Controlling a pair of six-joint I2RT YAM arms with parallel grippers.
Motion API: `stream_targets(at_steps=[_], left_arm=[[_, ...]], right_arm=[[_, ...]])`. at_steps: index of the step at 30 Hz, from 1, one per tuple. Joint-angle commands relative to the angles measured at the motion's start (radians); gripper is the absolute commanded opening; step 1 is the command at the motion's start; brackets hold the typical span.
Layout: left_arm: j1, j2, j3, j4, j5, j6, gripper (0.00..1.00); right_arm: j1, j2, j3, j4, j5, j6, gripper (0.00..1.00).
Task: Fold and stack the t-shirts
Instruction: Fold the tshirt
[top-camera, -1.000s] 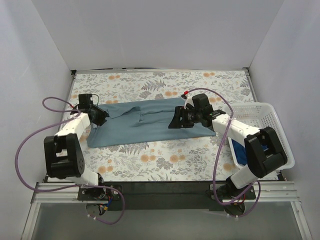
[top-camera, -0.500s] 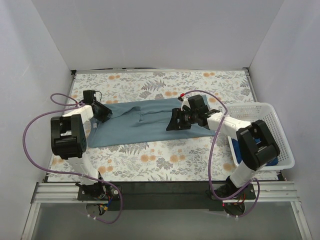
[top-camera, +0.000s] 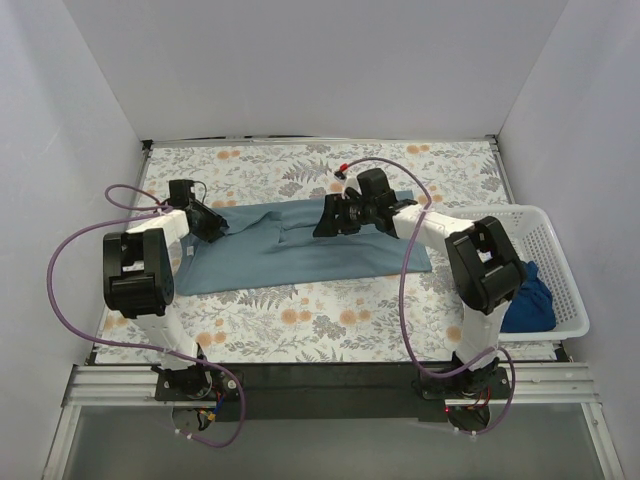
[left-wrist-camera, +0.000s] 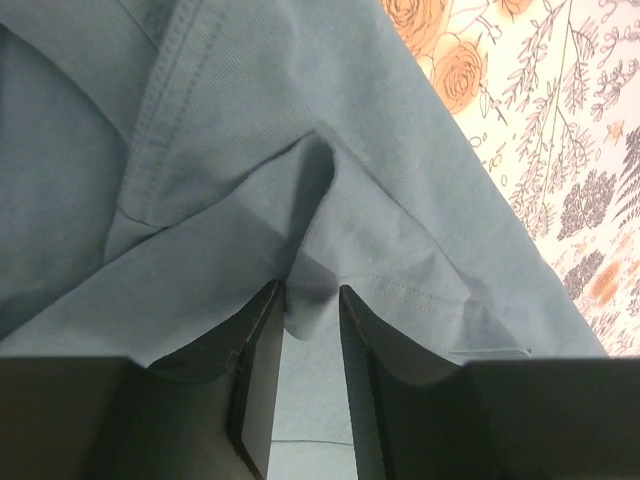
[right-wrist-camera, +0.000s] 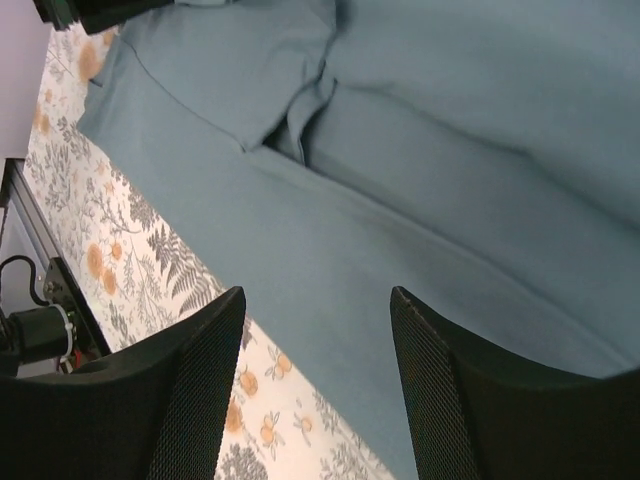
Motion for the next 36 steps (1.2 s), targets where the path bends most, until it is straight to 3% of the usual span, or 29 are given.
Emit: stream_targets(at_steps=[1,4,8,12,21,36], left_arm=[[-0.013,-0.011,-0.009,0.010,0.015,0.016,0.27],[-0.016,-0.017,0.008,-0.001,0.020,0.021,0.23],[-0.016,-0.037,0.015,-0.012,-0.011,0.039,0.08],[-0.017,-0.037,0.038,-0.043,-0.057,0.063,0.00],[-0.017,-0.021,0.066,-0.078,-0.069,0.083,0.00],[-0.016,-0.028,0.072,-0.087,-0.072,0.087,0.00]], right_arm=[[0.013,0.067,0.111,0.078,-0.034,-0.050,0.65],[0.023,0.146,0.193,0.093,-0.054,-0.064,0.64],[0.045,0.272,0.315,0.098,-0.074,-0.090,0.61],[0.057,0.370,0.435,0.102,-0.088,-0.102,0.58],[0.074,0.516,0.622,0.124,-0.121,-0.101,0.47],[0.089,0.548,0.639,0.167,-0.169,-0.108,0.42]])
